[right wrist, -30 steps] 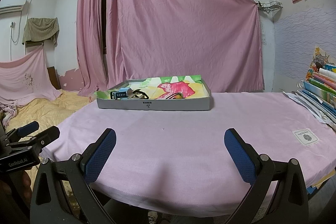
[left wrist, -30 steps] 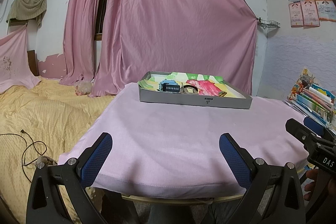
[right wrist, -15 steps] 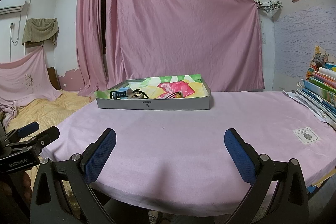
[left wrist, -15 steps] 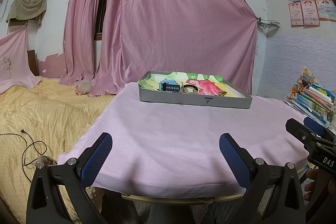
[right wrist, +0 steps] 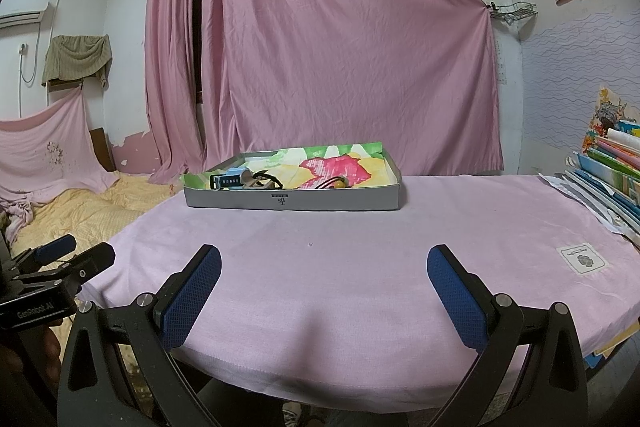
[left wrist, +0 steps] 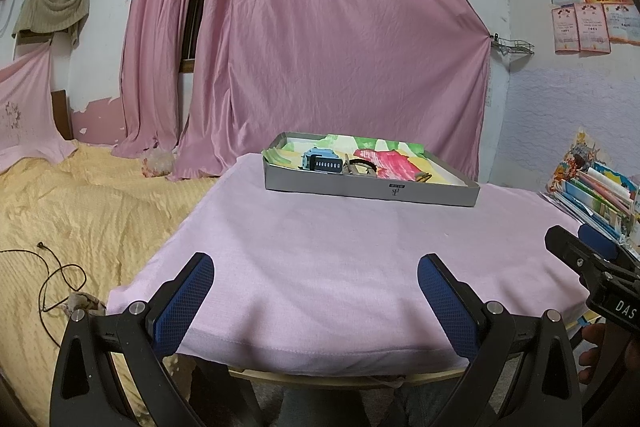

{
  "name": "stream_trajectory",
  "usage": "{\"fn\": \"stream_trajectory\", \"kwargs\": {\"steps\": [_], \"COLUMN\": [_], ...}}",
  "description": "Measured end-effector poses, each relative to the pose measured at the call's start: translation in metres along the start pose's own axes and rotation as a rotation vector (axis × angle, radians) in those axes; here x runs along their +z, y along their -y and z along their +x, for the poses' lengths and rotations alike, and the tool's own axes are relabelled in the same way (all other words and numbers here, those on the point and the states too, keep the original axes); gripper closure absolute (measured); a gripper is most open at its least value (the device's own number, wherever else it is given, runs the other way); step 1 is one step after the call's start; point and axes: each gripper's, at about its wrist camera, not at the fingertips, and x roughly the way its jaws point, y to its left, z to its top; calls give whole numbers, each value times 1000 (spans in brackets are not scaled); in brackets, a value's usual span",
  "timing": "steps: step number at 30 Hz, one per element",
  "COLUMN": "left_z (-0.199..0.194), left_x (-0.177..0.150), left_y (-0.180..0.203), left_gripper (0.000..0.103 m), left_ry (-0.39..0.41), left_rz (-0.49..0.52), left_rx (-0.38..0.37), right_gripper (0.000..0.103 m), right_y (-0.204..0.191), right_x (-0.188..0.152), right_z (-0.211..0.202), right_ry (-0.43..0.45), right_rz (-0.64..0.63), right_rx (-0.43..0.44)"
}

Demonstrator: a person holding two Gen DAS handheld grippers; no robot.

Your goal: Organize jewelry

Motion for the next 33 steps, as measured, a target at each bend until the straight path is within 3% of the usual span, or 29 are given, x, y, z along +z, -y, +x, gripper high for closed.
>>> {"fn": "stream_trajectory", "kwargs": {"steps": [33], "left_z": [5], "left_x": [-3], "left_y": [11], "left_gripper": [1], "left_ry": [-29], "left_rz": [26], "left_rx": [-13], "right_gripper": [2], "right_y": [-1], "right_x": [-5], "right_z": [7], "right_ry": [-12], "right_rz": [3], "right_rx": [4]}}
